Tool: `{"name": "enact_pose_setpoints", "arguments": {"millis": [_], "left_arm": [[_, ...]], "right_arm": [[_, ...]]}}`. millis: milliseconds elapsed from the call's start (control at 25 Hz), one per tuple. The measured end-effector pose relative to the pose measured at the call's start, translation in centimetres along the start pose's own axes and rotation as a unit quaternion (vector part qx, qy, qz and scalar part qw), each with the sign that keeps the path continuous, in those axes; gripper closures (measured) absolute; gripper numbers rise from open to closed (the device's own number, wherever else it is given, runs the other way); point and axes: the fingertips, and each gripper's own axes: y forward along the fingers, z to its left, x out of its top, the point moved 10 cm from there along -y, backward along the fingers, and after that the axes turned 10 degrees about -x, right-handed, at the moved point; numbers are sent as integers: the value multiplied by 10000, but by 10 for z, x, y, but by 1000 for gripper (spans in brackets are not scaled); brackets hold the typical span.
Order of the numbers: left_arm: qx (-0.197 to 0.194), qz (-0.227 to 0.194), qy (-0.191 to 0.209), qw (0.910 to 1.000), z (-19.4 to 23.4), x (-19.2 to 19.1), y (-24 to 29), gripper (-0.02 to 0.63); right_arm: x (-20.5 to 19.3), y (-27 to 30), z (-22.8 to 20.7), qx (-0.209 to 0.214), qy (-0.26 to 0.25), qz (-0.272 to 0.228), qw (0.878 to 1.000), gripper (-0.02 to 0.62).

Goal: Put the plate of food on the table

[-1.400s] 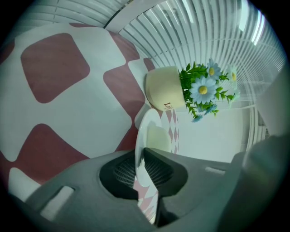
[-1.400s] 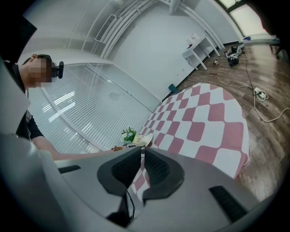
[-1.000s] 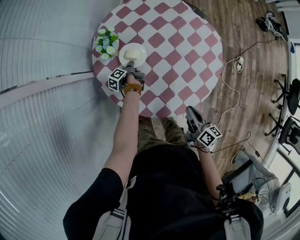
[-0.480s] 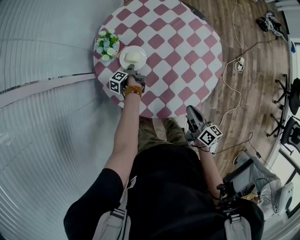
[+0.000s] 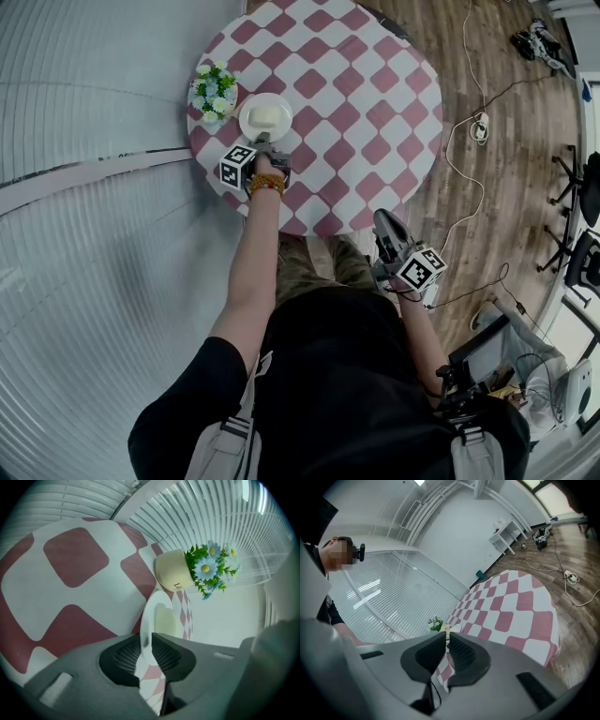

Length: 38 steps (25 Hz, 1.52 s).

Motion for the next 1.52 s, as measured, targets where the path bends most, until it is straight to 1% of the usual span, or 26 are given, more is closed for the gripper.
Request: {"name": "enact_pose_setpoints", "arguments": {"millis": [400, 800, 1000, 1160, 1280, 1400, 1520], "left_arm": [[19, 44, 2, 10000, 1, -4, 0, 552], [141, 74, 11, 9999, 10, -4, -10, 549], [82, 96, -30, 9999, 9, -8, -17, 549], [116, 30, -59, 9999, 14, -11, -27, 550], [163, 35, -112, 9998, 21, -16, -39, 549], [32, 173, -95, 9998, 24, -25, -56, 549], [-63, 409, 122, 9991, 26, -40, -77, 550]], "right_arm": [[1, -3, -2, 7, -5, -2, 10000, 566], [0, -4, -1, 66, -92, -14, 9999, 566], [3, -4, 1, 143, -143, -17, 9998, 566], [6, -1, 0, 169, -189, 26, 9997, 566], [7, 0, 0, 267, -217, 3, 9994, 566], [9, 3, 2, 315, -279, 108, 9991, 566], [12, 9, 3, 378, -360, 205, 9984, 566]]}}
